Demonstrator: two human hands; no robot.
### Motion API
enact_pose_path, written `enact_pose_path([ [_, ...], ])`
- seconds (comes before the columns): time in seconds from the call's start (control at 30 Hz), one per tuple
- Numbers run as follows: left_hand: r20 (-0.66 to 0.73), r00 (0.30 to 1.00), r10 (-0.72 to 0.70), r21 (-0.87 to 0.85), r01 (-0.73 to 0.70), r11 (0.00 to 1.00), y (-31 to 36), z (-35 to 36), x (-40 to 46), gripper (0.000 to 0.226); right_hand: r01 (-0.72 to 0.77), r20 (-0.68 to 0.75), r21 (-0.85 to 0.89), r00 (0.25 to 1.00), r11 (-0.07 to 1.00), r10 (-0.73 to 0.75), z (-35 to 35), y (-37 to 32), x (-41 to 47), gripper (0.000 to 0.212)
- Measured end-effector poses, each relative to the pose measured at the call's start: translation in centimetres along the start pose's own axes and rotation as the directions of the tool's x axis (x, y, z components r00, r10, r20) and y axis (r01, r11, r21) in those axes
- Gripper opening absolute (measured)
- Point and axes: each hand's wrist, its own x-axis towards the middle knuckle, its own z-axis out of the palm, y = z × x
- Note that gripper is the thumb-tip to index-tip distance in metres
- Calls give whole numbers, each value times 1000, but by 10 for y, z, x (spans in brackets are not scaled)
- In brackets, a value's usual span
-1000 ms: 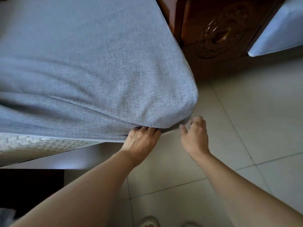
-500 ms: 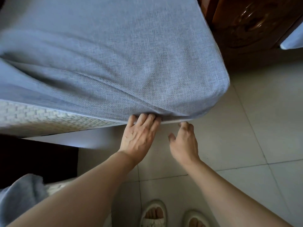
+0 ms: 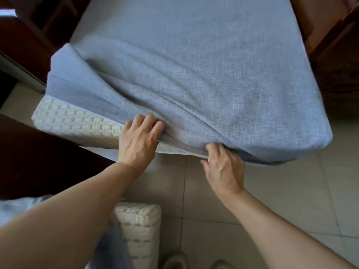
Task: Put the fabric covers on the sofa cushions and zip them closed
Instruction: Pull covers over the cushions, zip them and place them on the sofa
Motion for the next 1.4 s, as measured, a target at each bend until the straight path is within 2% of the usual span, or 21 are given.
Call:
enact_pose_path([
  [0.1,-47,998,46,-45,-48,998,-5,4,-4,12,28,-54,-68,998,997,-32,5,-3,1,43],
  [0.23,-78,990,119,-108,-127,986,-12,4,-10,10,-60,-175,-139,984,989,35,17,-5,6,28],
  [0.3,-44,985,168,-145,-173,974,-17,10,-30,14,-11,-215,-97,977,995,-10,24,-9,3,17],
  [0.4,114,976,185,-130,-170,977,-20,20,-58,21,214,-141,-90,964,973,-225,39,-20,-11,16],
  [0.5,212,965,154,-145,-125,982,-15,22,-46,12,153,-25,-114,987,982,-156,45,-33,-7,10],
  [0.6,204,962,182,-157,-151,976,-11,21,-45,31,83,0,-149,996,985,-84,47,-36,-10,20],
  [0.73,179,956,232,-133,-210,968,-11,25,-54,35,14,23,-76,1000,997,-12,51,-34,-35,36],
  [0.83,193,944,267,-109,-250,962,-2,27,-59,42,36,28,-90,999,995,-33,50,-31,-50,51],
  [0.9,213,946,246,-113,-226,968,3,25,-62,37,-6,31,-75,999,997,8,48,-31,-58,57],
  [0.97,255,955,150,-107,-127,986,8,23,-61,34,-93,23,-30,995,995,94,43,-31,-62,58],
  [1.07,332,936,-114,-124,164,979,25,12,-60,32,-156,-5,34,988,987,157,36,-32,-62,56],
  [1.13,390,874,-288,-178,379,908,39,7,-61,32,-163,-6,27,987,986,164,34,-32,-59,57],
  [1.17,408,861,-305,-177,402,899,45,8,-62,34,-160,-6,10,987,987,160,34,-30,-58,58],
  [1.27,420,891,-173,-151,256,955,58,11,-61,43,-133,11,-42,991,990,134,36,-27,-55,61],
  [1.4,395,918,-41,-156,111,982,65,12,-52,49,-171,48,5,984,985,170,39,-19,-60,64],
])
